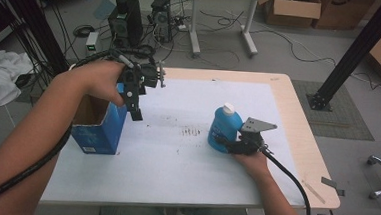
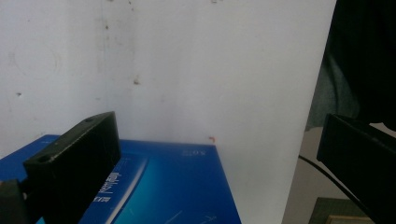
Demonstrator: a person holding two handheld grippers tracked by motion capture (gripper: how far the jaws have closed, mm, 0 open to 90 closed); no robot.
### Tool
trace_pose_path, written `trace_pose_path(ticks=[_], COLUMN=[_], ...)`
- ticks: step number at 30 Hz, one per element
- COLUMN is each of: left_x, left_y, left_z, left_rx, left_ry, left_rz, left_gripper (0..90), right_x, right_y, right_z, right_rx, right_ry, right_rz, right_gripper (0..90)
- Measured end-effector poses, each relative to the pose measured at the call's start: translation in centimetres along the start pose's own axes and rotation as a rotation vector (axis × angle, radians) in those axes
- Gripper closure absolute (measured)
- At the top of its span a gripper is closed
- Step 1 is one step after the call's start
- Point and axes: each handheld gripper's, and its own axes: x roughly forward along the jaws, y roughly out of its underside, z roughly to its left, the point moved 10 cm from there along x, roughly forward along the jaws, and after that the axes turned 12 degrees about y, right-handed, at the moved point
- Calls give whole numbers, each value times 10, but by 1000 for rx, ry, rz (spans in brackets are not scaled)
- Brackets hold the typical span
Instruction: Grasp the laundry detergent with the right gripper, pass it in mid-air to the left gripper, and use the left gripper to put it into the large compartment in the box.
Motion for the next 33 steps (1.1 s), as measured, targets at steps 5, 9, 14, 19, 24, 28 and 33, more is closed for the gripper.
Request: trace_pose_path(ticks=[5, 9, 14, 19, 24, 28, 33], left_x=[0, 0, 0, 1, 1, 1, 2], left_y=[1, 1, 1, 1, -2, -3, -7], left_z=[0, 0, 0, 0, -1, -2, -1], left_rx=[-5, -4, -3, -5, 0, 5, 10], left_ry=[-1, -2, 0, 1, -1, -2, 1], left_rz=[2, 1, -1, 3, 2, 4, 5], left_gripper=[1, 1, 1, 1, 1, 1, 1], right_x=[0, 0, 0, -1, -2, -4, -18], right_y=[0, -1, -1, -2, -2, -3, -10], right_z=[0, 1, 2, 4, 5, 5, 9], right_rx=[-4, -7, -17, -26, -32, -36, -67], right_ry=[2, 0, -8, -17, -27, -31, -37], right_rz=[-3, -7, -16, -18, -10, 1, 0], right_gripper=[324, 342, 376, 418, 430, 439, 445])
